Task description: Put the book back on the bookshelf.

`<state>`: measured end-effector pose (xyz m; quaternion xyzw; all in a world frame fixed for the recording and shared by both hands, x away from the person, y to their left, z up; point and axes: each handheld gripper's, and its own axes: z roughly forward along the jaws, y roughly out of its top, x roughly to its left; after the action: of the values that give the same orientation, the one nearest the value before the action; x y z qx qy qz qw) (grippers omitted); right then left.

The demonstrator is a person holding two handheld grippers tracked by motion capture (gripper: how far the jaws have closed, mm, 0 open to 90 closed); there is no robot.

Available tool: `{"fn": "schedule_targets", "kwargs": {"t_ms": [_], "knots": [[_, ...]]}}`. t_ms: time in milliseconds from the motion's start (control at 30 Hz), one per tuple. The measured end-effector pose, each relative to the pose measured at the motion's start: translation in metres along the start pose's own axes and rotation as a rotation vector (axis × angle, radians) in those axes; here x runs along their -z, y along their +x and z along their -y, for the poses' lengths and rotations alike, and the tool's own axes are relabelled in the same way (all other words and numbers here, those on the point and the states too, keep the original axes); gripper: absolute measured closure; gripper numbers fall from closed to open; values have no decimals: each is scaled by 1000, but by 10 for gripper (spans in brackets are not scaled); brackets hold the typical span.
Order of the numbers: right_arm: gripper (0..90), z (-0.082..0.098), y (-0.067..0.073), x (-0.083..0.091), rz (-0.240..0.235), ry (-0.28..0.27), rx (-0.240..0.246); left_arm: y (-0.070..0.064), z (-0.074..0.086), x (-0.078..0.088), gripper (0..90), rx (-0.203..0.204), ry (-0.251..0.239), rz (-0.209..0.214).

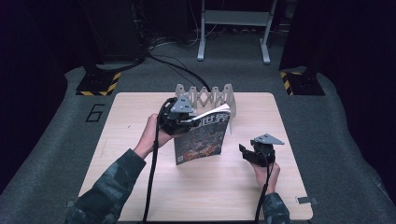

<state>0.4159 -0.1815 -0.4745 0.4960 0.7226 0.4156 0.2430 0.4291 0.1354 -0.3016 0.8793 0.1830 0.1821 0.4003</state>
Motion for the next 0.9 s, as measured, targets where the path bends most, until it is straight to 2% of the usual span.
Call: {"fn": "schedule_targets", "kwargs": {"t_ms": [133,233,333,400,467,500,533,567,600,633,700,733,900], "knots": [[299,17,-9,-11,28,61,-33,3,0,2,821,18,5,-19],[233,24,-19,-18,28,110,-87,5,0,4,821,20,4,-30],[198,30,-25,-22,44,121,-112,8,0,7,821,31,4,-39],[189,35,-26,-23,77,120,-99,9,1,8,821,38,7,-42],[160,40,-28,-26,98,153,-102,11,2,9,822,41,4,-52],[160,40,-29,-27,111,153,-98,11,3,9,822,47,2,-54],[160,40,-29,-27,111,153,-98,11,3,9,822,47,2,-54],[159,39,-29,-26,138,140,-62,12,3,10,822,54,11,-53],[158,39,-29,-28,157,149,-57,13,3,11,822,46,7,-68],[150,40,-30,-29,179,163,-46,13,3,12,822,49,13,-62],[146,41,-32,-31,171,158,-44,15,3,14,822,47,17,-66],[142,41,-32,-31,172,155,-66,15,4,13,822,59,11,-75],[141,41,-33,-32,172,160,-56,17,6,17,822,62,20,-76]]}}
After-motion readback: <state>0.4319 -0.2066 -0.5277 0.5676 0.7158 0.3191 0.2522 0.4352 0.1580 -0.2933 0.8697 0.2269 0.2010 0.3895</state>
